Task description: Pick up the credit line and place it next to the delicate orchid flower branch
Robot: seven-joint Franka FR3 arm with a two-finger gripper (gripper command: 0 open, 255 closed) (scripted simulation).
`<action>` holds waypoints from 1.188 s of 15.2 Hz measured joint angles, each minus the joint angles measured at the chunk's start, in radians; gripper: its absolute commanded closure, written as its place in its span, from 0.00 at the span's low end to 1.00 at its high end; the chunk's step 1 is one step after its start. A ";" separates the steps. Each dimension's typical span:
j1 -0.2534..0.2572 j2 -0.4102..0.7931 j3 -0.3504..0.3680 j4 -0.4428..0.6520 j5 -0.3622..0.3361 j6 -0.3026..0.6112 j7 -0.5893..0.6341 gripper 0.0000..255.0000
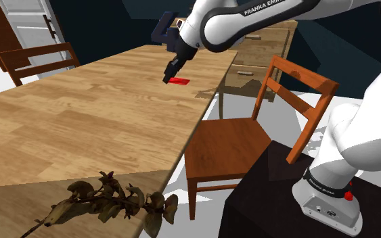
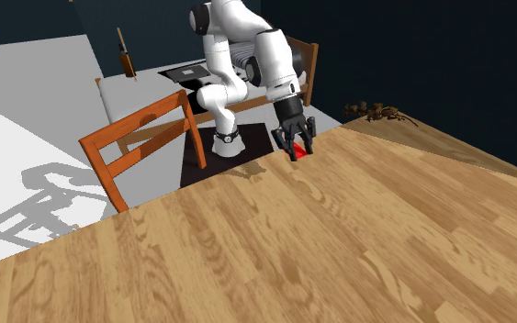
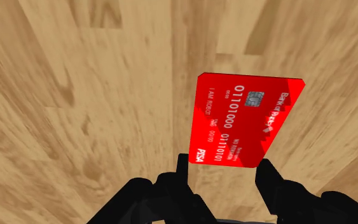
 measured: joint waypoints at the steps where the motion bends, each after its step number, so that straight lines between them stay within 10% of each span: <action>1: -0.001 -0.003 0.000 0.009 -0.001 -0.012 0.001 1.00; 18: 0.023 -0.006 0.086 0.164 -0.083 -0.165 0.167 1.00</action>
